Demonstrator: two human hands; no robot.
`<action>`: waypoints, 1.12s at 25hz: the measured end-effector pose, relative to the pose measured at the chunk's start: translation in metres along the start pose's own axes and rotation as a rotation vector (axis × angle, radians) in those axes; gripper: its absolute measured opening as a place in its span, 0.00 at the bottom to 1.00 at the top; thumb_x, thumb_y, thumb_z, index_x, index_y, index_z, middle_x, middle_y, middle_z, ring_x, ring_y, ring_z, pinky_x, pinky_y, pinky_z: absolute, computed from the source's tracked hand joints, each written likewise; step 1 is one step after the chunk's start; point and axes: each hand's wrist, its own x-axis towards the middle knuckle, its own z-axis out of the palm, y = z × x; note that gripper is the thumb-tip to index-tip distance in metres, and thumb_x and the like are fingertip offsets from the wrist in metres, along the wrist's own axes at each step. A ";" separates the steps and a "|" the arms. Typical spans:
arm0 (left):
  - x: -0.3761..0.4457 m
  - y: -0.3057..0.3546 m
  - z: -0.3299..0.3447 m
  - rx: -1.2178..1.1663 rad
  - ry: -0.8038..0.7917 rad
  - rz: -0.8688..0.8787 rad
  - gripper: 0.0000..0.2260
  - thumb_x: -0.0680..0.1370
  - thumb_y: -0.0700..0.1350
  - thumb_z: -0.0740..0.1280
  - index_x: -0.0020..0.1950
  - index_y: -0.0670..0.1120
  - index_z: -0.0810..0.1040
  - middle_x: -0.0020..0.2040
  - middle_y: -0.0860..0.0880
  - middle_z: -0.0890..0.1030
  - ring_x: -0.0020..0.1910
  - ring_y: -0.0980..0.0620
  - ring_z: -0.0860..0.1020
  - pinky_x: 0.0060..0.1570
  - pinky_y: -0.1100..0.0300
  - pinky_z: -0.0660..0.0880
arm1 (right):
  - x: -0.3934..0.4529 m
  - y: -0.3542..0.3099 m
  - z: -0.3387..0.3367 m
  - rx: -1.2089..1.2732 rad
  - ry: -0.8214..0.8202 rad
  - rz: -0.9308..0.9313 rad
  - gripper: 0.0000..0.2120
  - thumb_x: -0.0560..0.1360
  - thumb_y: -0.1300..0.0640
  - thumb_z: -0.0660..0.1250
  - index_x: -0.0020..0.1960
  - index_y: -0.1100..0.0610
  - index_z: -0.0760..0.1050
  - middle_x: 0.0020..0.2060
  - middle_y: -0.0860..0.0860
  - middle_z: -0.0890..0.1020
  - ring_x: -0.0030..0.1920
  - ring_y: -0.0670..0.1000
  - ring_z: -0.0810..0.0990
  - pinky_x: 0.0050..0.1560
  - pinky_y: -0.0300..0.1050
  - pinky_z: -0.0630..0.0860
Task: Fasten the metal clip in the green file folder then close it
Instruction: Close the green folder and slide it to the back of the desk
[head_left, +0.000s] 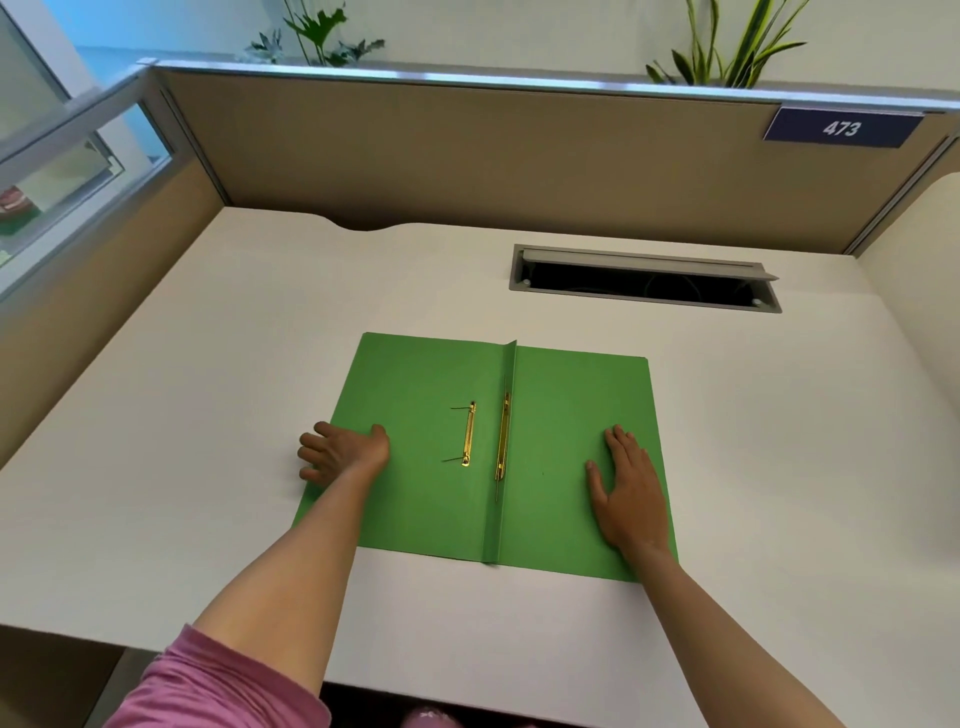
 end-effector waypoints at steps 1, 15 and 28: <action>0.002 -0.001 -0.002 -0.013 -0.002 -0.014 0.30 0.71 0.57 0.69 0.64 0.41 0.65 0.66 0.40 0.66 0.67 0.41 0.64 0.63 0.47 0.63 | 0.000 0.000 0.000 0.000 0.004 -0.003 0.26 0.79 0.50 0.63 0.75 0.56 0.65 0.74 0.52 0.68 0.75 0.52 0.64 0.77 0.51 0.59; 0.053 0.012 -0.095 -0.576 -0.487 -0.053 0.29 0.76 0.61 0.63 0.64 0.38 0.76 0.53 0.43 0.81 0.46 0.43 0.79 0.49 0.53 0.77 | 0.002 0.003 0.004 0.000 0.009 -0.015 0.26 0.78 0.50 0.63 0.74 0.56 0.66 0.74 0.52 0.69 0.74 0.53 0.66 0.76 0.52 0.60; -0.040 0.082 -0.090 -0.854 -0.861 0.479 0.23 0.84 0.52 0.57 0.38 0.50 0.87 0.31 0.52 0.84 0.28 0.57 0.81 0.34 0.59 0.76 | 0.001 -0.001 -0.001 0.032 -0.016 0.002 0.26 0.79 0.51 0.64 0.74 0.57 0.66 0.74 0.53 0.68 0.75 0.53 0.64 0.77 0.52 0.59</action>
